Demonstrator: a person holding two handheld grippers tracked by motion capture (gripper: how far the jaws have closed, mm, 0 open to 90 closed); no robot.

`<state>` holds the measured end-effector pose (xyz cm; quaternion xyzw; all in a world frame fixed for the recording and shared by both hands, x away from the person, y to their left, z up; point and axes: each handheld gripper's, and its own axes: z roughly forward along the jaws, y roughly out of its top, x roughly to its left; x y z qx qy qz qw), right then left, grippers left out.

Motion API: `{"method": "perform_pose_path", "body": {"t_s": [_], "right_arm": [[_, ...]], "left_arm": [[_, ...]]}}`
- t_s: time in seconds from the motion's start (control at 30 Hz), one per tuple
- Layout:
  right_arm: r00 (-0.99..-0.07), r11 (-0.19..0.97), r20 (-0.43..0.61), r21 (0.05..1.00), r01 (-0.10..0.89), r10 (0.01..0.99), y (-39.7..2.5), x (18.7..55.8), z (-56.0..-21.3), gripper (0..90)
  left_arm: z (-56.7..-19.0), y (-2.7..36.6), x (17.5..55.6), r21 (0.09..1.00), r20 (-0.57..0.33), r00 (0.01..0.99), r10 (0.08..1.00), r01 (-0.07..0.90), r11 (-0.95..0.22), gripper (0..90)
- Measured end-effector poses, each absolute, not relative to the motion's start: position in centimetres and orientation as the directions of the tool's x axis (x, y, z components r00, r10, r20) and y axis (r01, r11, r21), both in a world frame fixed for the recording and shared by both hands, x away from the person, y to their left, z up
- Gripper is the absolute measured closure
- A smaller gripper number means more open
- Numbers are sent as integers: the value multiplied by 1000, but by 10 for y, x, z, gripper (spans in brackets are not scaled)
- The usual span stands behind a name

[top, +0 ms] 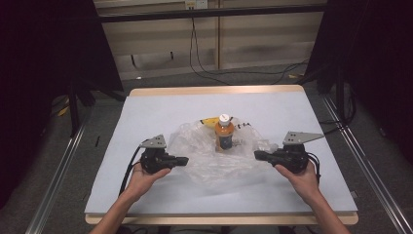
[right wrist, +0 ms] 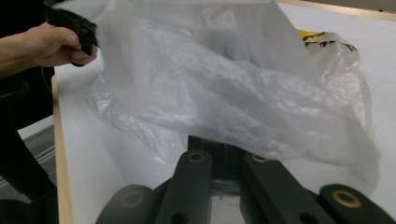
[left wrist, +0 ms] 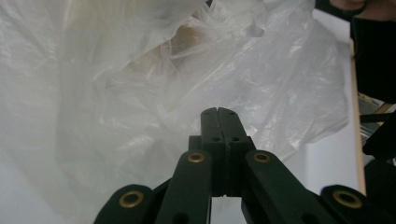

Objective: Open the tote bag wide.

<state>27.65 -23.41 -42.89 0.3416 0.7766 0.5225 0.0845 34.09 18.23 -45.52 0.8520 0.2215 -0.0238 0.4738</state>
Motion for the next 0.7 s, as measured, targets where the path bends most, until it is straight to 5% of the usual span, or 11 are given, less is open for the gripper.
{"method": "perform_pose_path", "body": {"t_s": [0.7], "right_arm": [[-741,125,232,912,392,631,-226,275,-411,900]], "left_arm": [[-461,161,337,777,-250,920,302,376,-504,900]]}}
